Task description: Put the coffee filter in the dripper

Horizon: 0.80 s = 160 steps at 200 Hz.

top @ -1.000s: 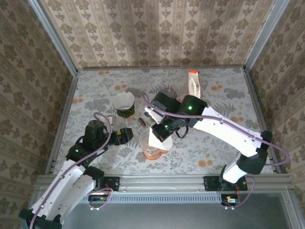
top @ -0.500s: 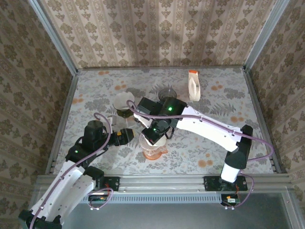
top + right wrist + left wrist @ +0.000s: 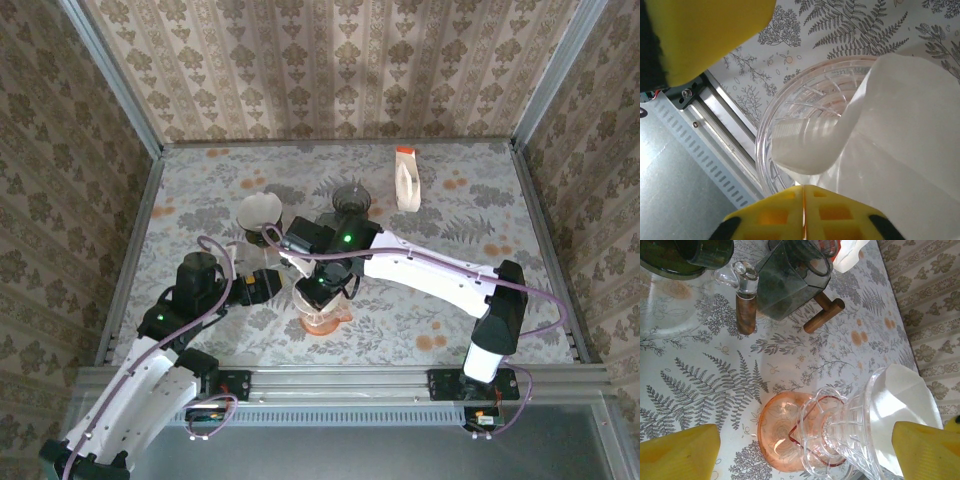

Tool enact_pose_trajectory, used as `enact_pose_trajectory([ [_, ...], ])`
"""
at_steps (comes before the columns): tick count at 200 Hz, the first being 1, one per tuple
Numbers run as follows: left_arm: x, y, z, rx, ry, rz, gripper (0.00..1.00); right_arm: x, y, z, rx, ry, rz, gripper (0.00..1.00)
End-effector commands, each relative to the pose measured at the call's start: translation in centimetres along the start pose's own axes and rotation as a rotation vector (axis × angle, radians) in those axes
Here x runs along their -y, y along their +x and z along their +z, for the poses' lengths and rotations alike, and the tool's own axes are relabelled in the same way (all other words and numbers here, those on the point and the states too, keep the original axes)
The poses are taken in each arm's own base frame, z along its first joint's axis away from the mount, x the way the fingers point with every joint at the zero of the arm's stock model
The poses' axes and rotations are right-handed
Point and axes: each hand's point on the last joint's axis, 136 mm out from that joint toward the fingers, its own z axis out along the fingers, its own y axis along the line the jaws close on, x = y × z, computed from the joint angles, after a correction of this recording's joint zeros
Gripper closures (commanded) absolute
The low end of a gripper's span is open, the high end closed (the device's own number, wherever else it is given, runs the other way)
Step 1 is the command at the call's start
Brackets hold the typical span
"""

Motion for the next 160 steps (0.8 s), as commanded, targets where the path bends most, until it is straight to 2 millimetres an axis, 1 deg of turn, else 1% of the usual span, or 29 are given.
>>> enact_pose_trajectory([
  [1, 0.9, -0.7, -0.3, 0.028, 0.042, -0.005, 0.1, -0.4, -0.2, -0.2, 0.028, -0.016, -0.001, 0.68],
  [8, 1.0, -0.8, -0.3, 0.031, 0.045, -0.006, 0.1, -0.4, -0.4, -0.6, 0.049, -0.017, -0.003, 0.61],
  [16, 1.1, -0.9, -0.4, 0.033, 0.049, -0.006, 0.1, -0.5, -0.5, -1.0, 0.073, -0.023, -0.002, 0.56],
  [35, 1.4, -1.2, -0.5, 0.037, 0.053, -0.008, 0.11, -0.4, -0.6, -1.9, 0.113, -0.021, -0.007, 0.47],
  [60, 2.1, -1.5, -0.8, 0.029, 0.067, 0.003, 0.18, 0.2, -0.6, -3.4, 0.182, 0.002, -0.007, 0.4],
  [86, 3.1, -1.5, -0.9, -0.004, 0.095, 0.02, 0.24, 0.7, -0.8, -5.1, 0.284, 0.014, 0.007, 0.35],
  [102, 3.6, -1.4, -1.2, -0.029, 0.094, 0.038, 0.28, 2.0, -0.7, -5.7, 0.331, 0.063, 0.032, 0.32],
  [121, 4.2, -1.2, -1.6, -0.056, 0.08, 0.084, 0.27, 3.7, -0.3, -5.7, 0.355, 0.116, 0.076, 0.31],
  [138, 4.8, -0.4, -1.5, -0.1, 0.074, 0.13, 0.23, 5.0, 0.0, -5.1, 0.35, 0.144, 0.115, 0.31],
  [160, 5.5, 0.8, -0.9, -0.159, 0.058, 0.206, 0.16, 5.6, 0.2, -4.5, 0.35, 0.158, 0.137, 0.3],
])
